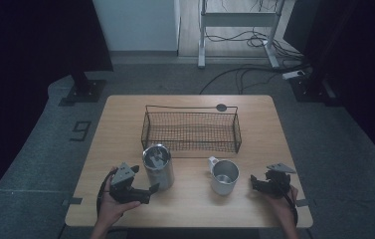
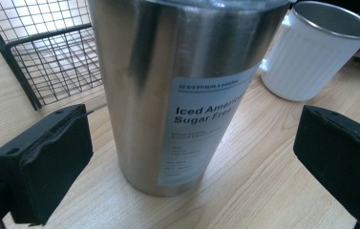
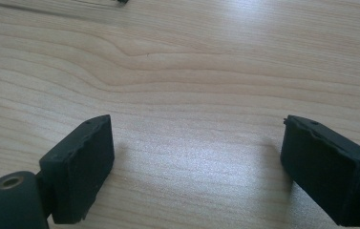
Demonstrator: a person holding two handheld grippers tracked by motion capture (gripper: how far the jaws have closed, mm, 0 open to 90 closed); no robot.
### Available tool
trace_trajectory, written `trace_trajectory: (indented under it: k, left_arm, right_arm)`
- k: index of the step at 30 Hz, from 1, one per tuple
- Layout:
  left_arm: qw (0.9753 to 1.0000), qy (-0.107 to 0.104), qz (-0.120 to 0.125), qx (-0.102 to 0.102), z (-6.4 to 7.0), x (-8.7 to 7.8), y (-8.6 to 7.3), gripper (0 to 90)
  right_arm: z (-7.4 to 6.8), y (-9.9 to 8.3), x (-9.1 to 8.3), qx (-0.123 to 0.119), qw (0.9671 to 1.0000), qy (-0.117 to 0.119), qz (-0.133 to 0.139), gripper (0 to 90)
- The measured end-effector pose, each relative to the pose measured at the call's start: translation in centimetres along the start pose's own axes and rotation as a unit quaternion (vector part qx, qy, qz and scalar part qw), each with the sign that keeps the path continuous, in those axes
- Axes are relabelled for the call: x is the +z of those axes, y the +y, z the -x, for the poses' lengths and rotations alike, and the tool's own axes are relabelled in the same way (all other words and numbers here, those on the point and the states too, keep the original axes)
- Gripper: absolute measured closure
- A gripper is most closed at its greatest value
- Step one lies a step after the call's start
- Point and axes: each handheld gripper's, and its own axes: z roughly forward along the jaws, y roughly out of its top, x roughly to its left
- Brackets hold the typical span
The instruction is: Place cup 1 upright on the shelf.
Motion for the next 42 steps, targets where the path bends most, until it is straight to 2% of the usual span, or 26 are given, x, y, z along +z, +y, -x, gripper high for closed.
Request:
trace_trajectory:
  k: [15,31,42]
  left_arm:
    - [1.0,0.003,-0.007,-0.003,-0.3,1.6,1.0,0.0]
    - [1.0,-0.001,0.003,0.006,-0.4,2.8,1.8,0.0]
    - [0.9998,0.017,0.007,0.01,-0.4,4.0,1.9,0.0]
  right_arm:
    - [0.0,0.0,0.0,0.003,1.0,-0.002,0.0,11.1]
    - [0.0,0.0,0.0,0.002,1.0,-0.002,0.0,11.1]
    - [0.0,0.0,0.0,0.002,1.0,-0.003,0.0,11.3]
